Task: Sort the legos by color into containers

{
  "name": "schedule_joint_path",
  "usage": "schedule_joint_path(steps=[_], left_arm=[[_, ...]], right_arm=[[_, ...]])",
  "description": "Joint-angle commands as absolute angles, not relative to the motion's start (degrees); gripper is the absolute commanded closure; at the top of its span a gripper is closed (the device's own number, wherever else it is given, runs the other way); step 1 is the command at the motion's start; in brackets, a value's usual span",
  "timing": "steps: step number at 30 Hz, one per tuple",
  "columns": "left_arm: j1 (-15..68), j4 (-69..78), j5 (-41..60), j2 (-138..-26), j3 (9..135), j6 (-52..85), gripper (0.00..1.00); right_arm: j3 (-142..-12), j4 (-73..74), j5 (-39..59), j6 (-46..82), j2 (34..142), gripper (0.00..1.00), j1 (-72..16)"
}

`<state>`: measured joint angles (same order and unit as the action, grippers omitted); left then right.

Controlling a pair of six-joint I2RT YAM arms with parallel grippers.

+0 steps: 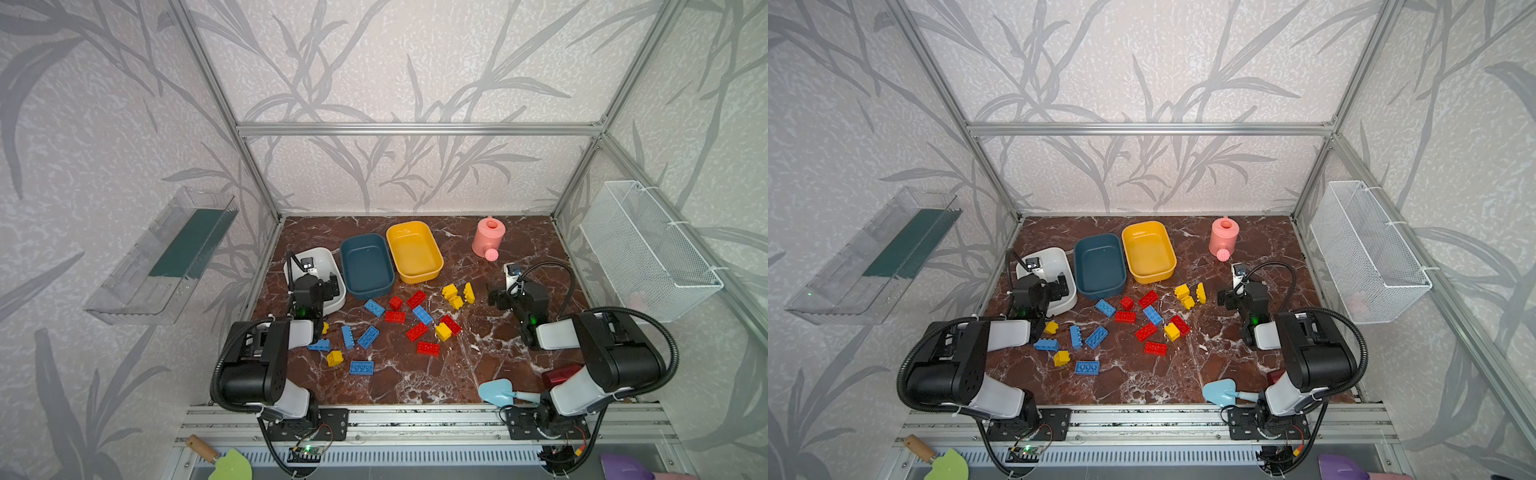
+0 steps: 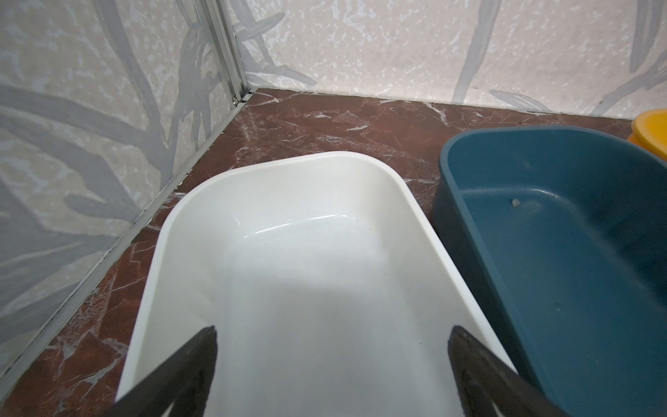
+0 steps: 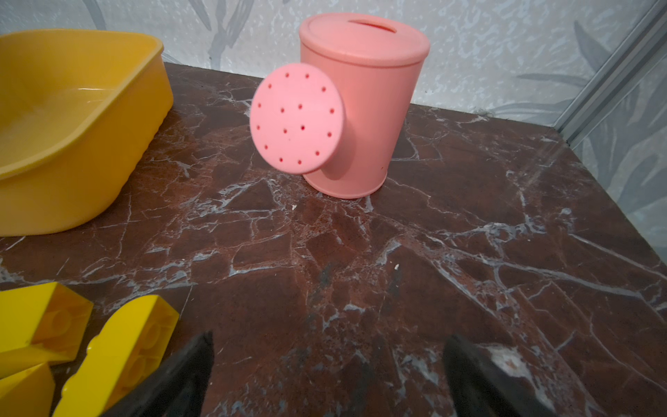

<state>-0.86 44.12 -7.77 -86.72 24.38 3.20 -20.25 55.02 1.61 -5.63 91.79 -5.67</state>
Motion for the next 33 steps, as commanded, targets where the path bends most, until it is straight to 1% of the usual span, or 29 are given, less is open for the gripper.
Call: schedule_joint_path(steps=[1, 14, 16, 17, 20, 22, 24, 27, 28, 33], left_arm=[[-1.0, 44.2, -7.5, -87.0, 24.2, 3.1, 0.01], [-1.1, 44.0, -7.4, -86.9, 24.2, 3.2, 0.01], [-1.1, 43.5, -10.3, -85.9, 24.9, 3.9, 0.01], [-1.0, 40.0, -11.6, -84.5, 26.3, 4.3, 0.01], [-0.9, 19.3, -13.1, -78.7, 33.8, 5.5, 0.01], [-0.9, 6.8, -16.2, -75.4, 39.0, 8.4, 0.01], [-0.8, 0.1, -16.9, -71.7, 41.3, 11.6, 0.01], [0.4, -6.9, -16.7, -65.2, 43.0, 17.2, 0.01], [1.3, -9.0, -17.0, -63.2, 43.6, 19.0, 0.01], [7.3, -22.4, -17.7, -53.9, 46.3, 28.1, 0.01]], right_arm=[[-21.1, 56.6, 1.7, -5.6, 90.7, 0.01, -5.8], [-21.2, 56.5, 1.3, -5.3, 90.7, 0.01, -5.7], [-20.7, 55.7, 0.5, -6.0, 88.3, 0.01, -6.5], [-21.1, 52.7, -1.1, -6.6, 85.8, 0.01, -7.4], [-26.1, 36.1, -5.7, -8.0, 78.0, 0.01, -10.8], [-29.1, 28.8, -7.5, -7.3, 74.0, 0.01, -13.4], [-32.7, 20.7, -8.2, -6.0, 71.3, 0.01, -16.2], [-39.6, 7.3, -9.6, -4.9, 69.2, 0.01, -22.7], [-41.6, 3.6, -11.4, -3.8, 69.0, 0.01, -25.4], [-48.9, -9.3, -10.9, -0.6, 71.2, 0.01, -37.3]])
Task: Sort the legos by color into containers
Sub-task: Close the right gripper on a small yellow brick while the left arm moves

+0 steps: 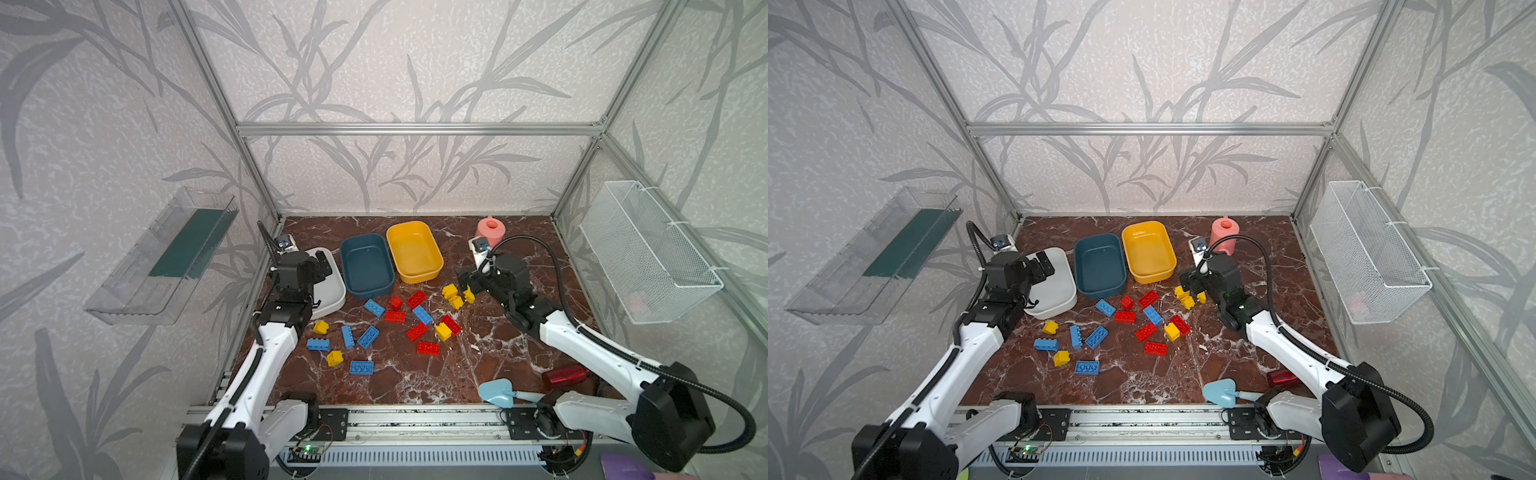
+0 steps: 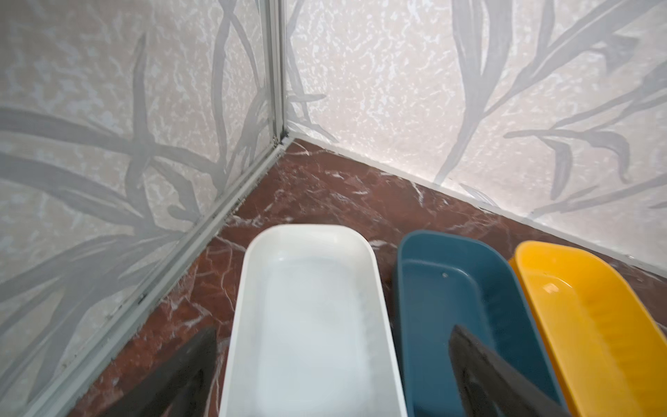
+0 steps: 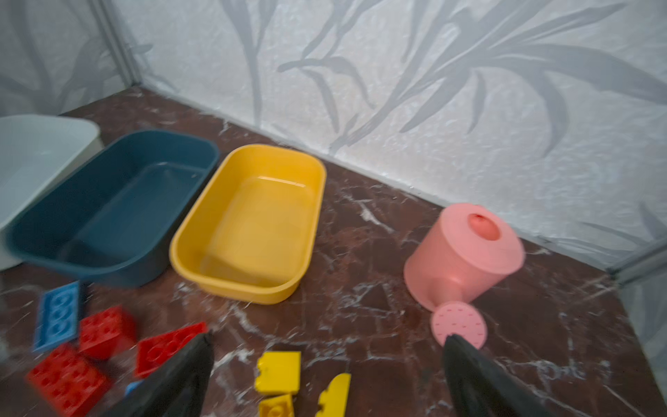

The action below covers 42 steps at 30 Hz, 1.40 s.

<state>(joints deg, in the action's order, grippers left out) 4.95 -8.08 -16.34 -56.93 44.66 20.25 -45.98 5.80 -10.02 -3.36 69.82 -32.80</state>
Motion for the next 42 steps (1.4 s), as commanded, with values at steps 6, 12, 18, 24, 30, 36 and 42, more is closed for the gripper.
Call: schedule_joint_path(steps=[6, 12, 18, 24, 30, 36, 42], left_arm=[[12.6, -33.2, -14.9, -48.3, 49.0, 27.6, 0.05], [12.7, -34.4, -5.4, -43.4, 45.3, 28.1, 0.04], [14.1, -34.5, -5.8, -42.0, 42.3, 26.1, 0.01], [16.4, -34.3, -5.2, -44.8, 42.9, 25.1, 0.01], [16.9, -34.1, -5.5, -46.4, 43.2, 24.8, 0.01], [17.0, -34.0, -4.6, -47.1, 42.6, 25.7, 0.01], [17.0, -34.2, -5.2, -46.9, 43.0, 25.2, 0.01]], right_arm=[[-53.4, -16.2, -9.3, 5.9, 78.2, 0.08, -40.8], [-58.7, -18.7, -9.4, 3.9, 89.6, 0.10, -40.1], [-64.5, -19.5, -8.4, 4.6, 97.1, 0.09, -37.2], [-70.8, -23.7, -6.7, 3.9, 105.0, 0.10, -33.7], [-77.6, -30.9, -4.8, 3.6, 111.4, 0.11, -31.5], [-77.4, -29.7, -2.7, 3.8, 112.7, 0.21, -30.3], [-77.9, -30.8, -3.2, 4.3, 113.8, 0.36, -30.4]])
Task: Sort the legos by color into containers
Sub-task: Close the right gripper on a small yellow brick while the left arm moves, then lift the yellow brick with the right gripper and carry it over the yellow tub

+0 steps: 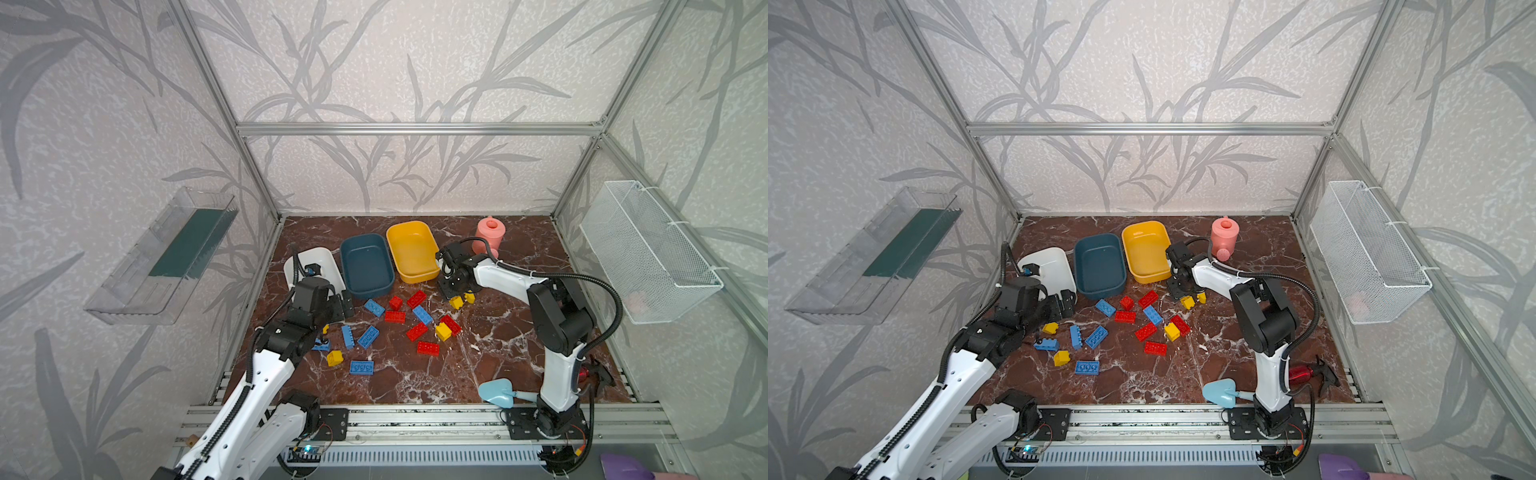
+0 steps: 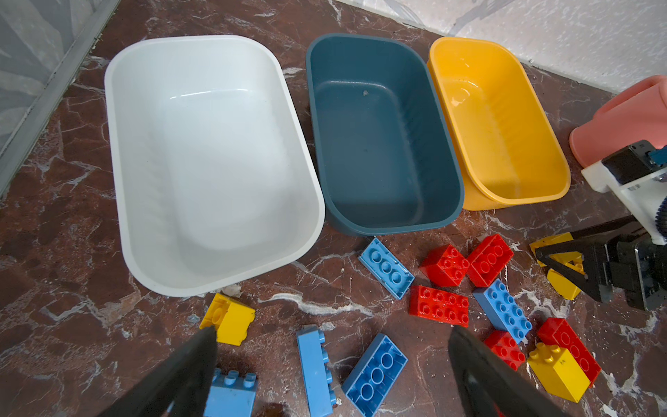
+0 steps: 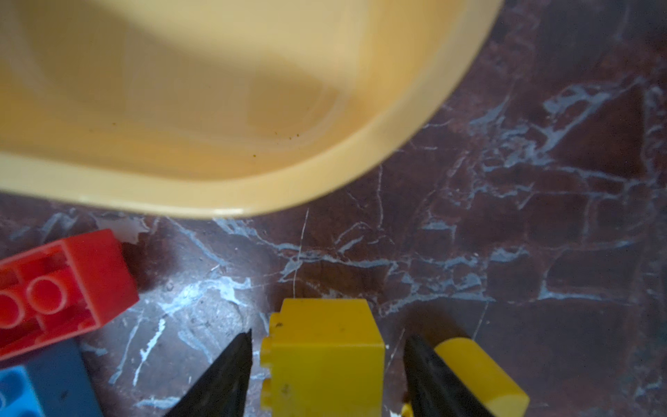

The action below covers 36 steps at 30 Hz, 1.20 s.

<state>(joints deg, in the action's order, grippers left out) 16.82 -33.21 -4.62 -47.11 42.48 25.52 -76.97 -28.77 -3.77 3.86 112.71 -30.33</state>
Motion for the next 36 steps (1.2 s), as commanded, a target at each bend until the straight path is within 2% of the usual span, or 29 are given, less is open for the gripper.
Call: schedule_joint_path(steps=[1, 9, 11, 21, 27, 36], left_arm=[[17.1, -34.4, -5.3, -46.8, 43.2, 25.0, 0.01], [17.1, -34.7, -5.8, -45.6, 43.5, 24.5, 0.01], [17.1, -34.6, -6.4, -44.9, 43.4, 24.4, 0.01], [17.0, -33.7, -6.9, -41.8, 42.7, 25.3, 0.01], [17.0, -33.6, -6.7, -40.3, 42.3, 25.7, 0.01], [17.0, -33.8, -6.5, -38.9, 41.6, 26.3, 0.01]], right_arm=[[-77.9, -30.8, -3.1, 4.4, 113.7, 0.39, -30.3], [-79.3, -32.7, -2.9, 4.5, 111.9, 0.60, -30.5], [-79.8, -33.5, -3.0, 4.6, 110.9, 0.62, -30.7], [-86.2, -40.4, -2.5, 4.1, 104.2, 0.64, -32.4], [-88.2, -36.6, 2.0, 3.6, 101.7, 0.65, -32.6], [-101.4, -36.9, 5.6, 5.4, 110.7, 0.65, -33.1]])
